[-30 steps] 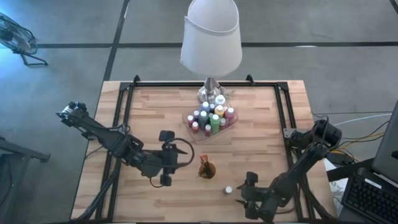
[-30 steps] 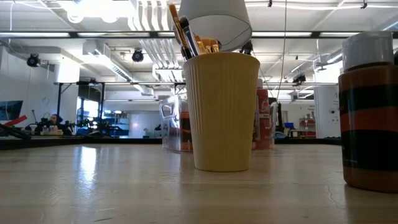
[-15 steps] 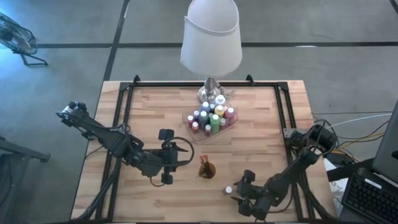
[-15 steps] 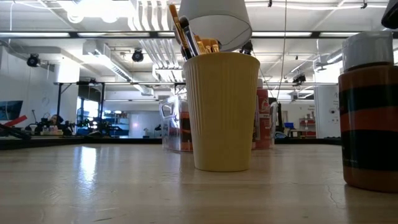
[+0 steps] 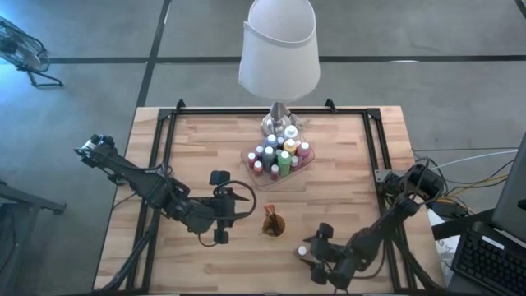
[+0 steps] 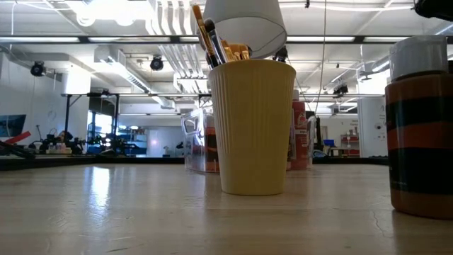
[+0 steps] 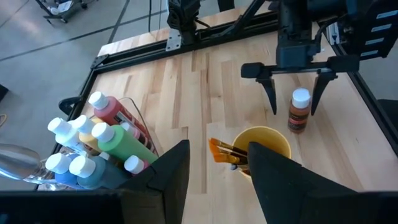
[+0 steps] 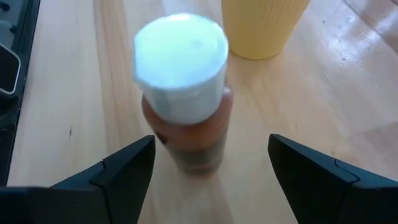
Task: Pick & Place Paint Supplies
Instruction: Put the brown bottle into the transparent bin
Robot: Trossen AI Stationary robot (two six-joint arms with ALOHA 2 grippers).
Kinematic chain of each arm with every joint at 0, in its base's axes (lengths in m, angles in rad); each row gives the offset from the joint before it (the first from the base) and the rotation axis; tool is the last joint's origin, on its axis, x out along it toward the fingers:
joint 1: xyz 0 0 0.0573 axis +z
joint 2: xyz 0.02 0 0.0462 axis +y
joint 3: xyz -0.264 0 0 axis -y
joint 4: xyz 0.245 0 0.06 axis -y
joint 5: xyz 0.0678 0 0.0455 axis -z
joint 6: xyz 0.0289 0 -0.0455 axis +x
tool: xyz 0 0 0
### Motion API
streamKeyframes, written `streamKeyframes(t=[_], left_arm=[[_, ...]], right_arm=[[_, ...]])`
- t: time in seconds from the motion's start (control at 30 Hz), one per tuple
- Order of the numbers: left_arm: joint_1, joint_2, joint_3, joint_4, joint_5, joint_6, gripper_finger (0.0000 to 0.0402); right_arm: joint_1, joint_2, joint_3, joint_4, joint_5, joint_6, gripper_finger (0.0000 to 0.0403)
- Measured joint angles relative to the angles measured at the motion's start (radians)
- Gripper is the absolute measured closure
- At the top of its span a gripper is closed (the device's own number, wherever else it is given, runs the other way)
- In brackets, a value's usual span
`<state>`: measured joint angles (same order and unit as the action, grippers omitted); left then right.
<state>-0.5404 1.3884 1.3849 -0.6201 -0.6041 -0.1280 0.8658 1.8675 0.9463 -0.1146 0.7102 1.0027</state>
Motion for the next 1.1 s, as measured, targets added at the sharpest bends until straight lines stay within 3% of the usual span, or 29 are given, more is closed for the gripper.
streamKeyframes(t=[0.63,1.1], left_arm=[[0.0,0.0,0.0,0.0,0.0,-0.003,0.0234],[0.0,0.0,0.0,0.01,0.001,-0.003,0.0234]], right_arm=[[-0.017,0.02,-0.024,0.116,-0.009,-0.024,0.015],[-0.018,0.079,-0.036,0.181,-0.004,-0.044,0.0133]])
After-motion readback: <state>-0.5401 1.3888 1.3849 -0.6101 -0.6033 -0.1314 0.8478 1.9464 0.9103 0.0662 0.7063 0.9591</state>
